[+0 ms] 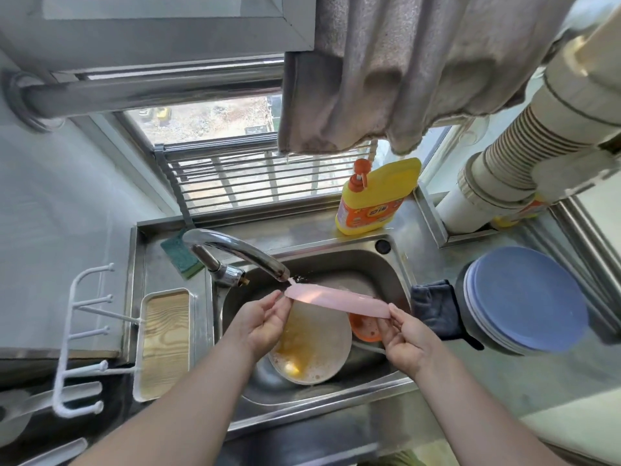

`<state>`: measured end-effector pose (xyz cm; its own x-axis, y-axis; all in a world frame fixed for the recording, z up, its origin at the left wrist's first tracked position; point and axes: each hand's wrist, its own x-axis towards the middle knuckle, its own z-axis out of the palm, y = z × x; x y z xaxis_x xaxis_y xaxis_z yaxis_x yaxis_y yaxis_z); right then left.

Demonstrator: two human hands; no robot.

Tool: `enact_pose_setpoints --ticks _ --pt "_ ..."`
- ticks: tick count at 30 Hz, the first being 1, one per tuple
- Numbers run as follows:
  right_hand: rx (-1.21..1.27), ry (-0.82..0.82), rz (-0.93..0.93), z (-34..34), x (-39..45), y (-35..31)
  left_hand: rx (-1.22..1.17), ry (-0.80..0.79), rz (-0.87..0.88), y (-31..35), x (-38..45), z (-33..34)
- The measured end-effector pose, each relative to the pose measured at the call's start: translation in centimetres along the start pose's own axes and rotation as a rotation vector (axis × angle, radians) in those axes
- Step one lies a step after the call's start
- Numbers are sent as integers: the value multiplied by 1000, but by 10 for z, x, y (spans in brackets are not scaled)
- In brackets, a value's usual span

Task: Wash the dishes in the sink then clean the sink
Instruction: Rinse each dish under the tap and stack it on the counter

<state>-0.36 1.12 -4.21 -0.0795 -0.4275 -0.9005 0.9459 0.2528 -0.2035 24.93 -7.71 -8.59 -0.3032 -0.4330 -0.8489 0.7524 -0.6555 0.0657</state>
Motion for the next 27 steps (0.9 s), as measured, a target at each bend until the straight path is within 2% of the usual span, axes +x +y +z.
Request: enact_pose_setpoints --ticks 6,12,16,20,23,27 --pt "-20 22 28 47 10 30 -60 28 52 9 -12 -40" --pt "-327 -104 57 82 6 59 32 90 134 35 -19 -64" --pt "-550 -72 56 55 3 69 149 215 29 31 -21 -74" --pt "-630 -3 30 12 -3 50 363 267 -46 4 -31 -80" --pt "-612 59 -49 -10 -10 23 459 261 -124 -19 -30 -74" --pt "-566 102 -142 -20 -24 -15 563 157 -231 -60 -23 -38"
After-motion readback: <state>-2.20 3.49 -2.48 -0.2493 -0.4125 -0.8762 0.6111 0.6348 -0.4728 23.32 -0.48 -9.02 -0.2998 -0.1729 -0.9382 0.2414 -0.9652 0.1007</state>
